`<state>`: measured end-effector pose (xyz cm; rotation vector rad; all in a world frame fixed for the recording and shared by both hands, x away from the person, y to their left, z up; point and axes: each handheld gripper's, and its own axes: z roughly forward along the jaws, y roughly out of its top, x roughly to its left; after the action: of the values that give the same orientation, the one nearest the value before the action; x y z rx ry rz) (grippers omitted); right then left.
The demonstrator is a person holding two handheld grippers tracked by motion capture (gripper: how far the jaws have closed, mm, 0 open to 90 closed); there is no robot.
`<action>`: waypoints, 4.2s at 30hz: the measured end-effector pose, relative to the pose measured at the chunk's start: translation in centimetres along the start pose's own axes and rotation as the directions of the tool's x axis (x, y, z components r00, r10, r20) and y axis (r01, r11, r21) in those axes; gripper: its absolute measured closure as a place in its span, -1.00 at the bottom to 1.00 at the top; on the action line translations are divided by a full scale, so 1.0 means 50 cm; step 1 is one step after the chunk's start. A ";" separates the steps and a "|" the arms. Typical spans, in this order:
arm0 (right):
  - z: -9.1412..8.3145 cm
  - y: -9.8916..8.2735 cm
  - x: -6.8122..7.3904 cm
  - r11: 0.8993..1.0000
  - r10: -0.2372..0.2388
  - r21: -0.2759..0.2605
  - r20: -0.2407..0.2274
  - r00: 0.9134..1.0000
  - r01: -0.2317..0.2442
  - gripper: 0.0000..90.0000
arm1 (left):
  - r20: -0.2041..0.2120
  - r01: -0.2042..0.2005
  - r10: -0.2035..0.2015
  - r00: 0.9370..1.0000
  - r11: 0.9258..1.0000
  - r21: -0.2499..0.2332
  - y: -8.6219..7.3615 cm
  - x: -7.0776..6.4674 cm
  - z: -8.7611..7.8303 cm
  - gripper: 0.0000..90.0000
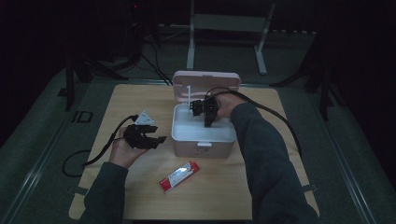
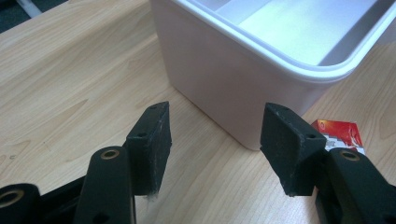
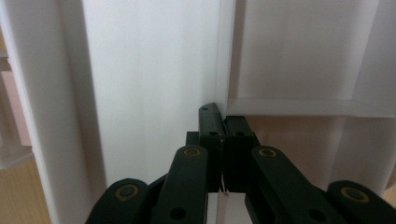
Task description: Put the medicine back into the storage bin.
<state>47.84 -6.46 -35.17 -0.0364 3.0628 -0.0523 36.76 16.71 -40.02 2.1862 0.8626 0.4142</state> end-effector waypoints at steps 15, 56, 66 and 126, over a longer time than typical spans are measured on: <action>-0.023 -0.011 0.001 0.999 -0.007 -0.040 0.023 1.000 0.008 0.99 | 0.009 0.000 0.000 1.000 1.000 0.003 0.000 -0.001 0.004 -0.05; -0.104 -0.116 0.054 0.997 0.040 -0.061 0.065 0.997 -0.036 0.99 | 0.024 0.005 -0.005 1.000 1.000 -0.015 0.001 0.000 0.003 -0.05; -0.126 -0.190 0.065 0.994 0.093 -0.062 0.070 0.993 -0.089 0.99 | 0.023 0.007 -0.006 1.000 1.000 -0.017 0.002 0.002 0.002 -0.05; 0.026 -0.525 0.097 0.898 0.437 -0.062 0.017 0.899 -0.436 0.99 | 0.040 -0.027 0.026 0.999 0.999 0.031 -0.005 -0.014 0.006 -0.03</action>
<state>43.72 -32.84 -35.94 0.6395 2.9588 0.0616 36.29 16.19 -40.45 2.2292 0.8242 0.3714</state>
